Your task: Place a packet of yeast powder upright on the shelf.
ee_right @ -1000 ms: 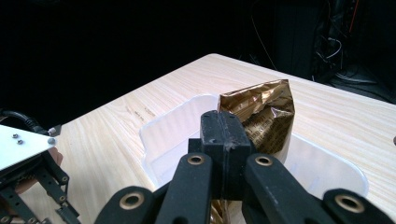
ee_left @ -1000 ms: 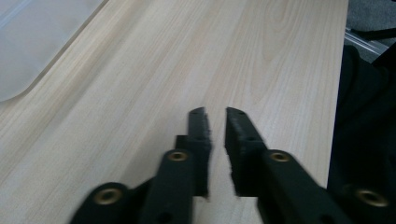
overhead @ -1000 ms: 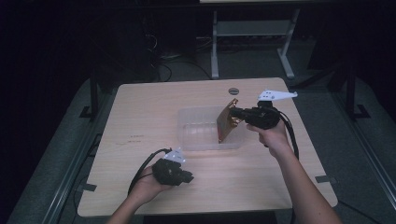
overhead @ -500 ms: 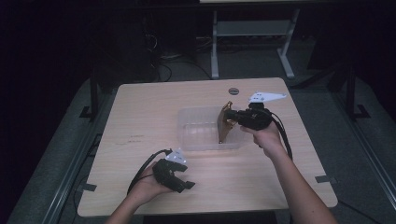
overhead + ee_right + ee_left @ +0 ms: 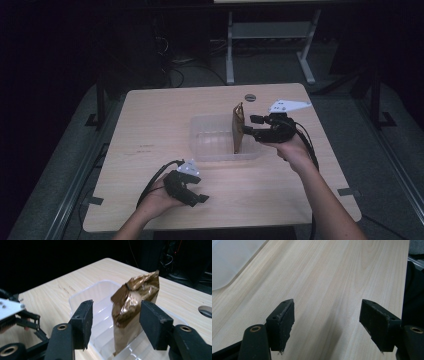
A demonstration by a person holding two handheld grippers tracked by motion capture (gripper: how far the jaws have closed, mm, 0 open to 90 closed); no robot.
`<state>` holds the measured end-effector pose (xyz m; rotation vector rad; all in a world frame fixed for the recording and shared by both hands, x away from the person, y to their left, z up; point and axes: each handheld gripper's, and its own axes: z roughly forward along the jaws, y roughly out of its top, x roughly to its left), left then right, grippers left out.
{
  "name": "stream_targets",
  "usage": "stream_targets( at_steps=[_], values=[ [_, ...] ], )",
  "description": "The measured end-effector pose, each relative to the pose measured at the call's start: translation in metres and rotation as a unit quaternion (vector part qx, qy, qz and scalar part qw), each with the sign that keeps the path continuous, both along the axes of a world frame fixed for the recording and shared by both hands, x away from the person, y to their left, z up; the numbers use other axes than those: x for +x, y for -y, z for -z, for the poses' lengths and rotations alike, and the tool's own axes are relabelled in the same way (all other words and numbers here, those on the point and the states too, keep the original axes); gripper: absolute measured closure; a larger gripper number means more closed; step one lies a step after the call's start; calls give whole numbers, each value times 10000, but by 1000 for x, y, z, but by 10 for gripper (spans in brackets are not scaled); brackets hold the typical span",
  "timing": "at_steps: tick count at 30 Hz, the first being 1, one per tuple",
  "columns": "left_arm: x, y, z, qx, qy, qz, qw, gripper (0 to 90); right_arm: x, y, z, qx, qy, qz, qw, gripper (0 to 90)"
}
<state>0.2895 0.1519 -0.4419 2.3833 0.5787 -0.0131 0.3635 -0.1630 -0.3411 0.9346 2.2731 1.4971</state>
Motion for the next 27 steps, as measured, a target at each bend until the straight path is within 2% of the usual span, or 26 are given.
stream_targets(
  at_steps=[2, 5, 8, 19, 27],
  values=[
    [1, -1, 0, 60, 22, 60, 10000, 274, -4, 1, 2, -64, -1, -7, 10000, 392],
    [0, -1, 0, -27, 9, -23, 10000, 268, -8, 3, 6, -192, 39, 7, 9998, 350],
    [1, -2, -1, 1, 71, 10, 10000, 262, -14, 4, 11, -354, 46, -55, 9993, 320],
    [0, -2, -1, -87, 73, -4, 9999, 255, -38, 1, 36, -612, 21, -442, 9971, 261],
    [-1, -2, -2, -101, 78, 26, 9999, 249, -47, -11, 51, -849, -55, -668, 9941, 232]
  ],
)
